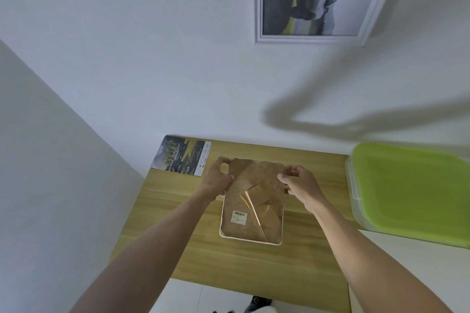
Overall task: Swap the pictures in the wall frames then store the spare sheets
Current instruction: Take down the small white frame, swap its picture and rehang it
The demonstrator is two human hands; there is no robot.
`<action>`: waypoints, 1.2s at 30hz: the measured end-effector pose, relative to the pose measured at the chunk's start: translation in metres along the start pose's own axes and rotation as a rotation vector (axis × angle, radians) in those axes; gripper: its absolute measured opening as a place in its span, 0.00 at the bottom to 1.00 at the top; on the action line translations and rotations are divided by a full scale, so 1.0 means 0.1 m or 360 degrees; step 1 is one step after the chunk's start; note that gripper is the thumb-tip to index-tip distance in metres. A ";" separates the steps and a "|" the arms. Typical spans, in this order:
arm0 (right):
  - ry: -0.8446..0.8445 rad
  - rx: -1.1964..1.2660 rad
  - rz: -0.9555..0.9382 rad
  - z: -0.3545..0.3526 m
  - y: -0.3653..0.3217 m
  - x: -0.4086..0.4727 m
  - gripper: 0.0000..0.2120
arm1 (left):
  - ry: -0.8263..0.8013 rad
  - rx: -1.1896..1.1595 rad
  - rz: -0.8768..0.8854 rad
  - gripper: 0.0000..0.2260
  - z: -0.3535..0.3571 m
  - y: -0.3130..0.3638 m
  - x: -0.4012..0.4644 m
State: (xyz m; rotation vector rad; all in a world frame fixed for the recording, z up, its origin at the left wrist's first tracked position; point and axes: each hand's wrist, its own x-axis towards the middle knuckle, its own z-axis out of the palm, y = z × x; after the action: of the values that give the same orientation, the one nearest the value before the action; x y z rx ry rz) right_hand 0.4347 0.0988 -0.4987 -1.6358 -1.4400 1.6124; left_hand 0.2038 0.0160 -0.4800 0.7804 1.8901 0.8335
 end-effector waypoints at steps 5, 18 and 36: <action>0.0001 0.0138 -0.0032 0.02 -0.03 0.02 0.07 | 0.0034 -0.0229 -0.0158 0.16 -0.07 0.01 0.03; -0.0115 -0.0024 0.0256 -0.01 -0.01 0.00 0.02 | -0.0236 -0.0357 -0.0184 0.09 -0.18 -0.01 0.00; -0.0106 0.0252 0.0029 0.15 -0.05 -0.30 0.06 | -0.0461 -0.0433 -0.0024 0.19 -0.50 -0.16 0.04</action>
State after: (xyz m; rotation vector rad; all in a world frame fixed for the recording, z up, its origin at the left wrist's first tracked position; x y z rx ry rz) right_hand 0.4258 0.0698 -0.4844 -1.5238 -1.2962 1.7583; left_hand 0.1547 -0.0016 -0.4765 0.6766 1.4896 0.8937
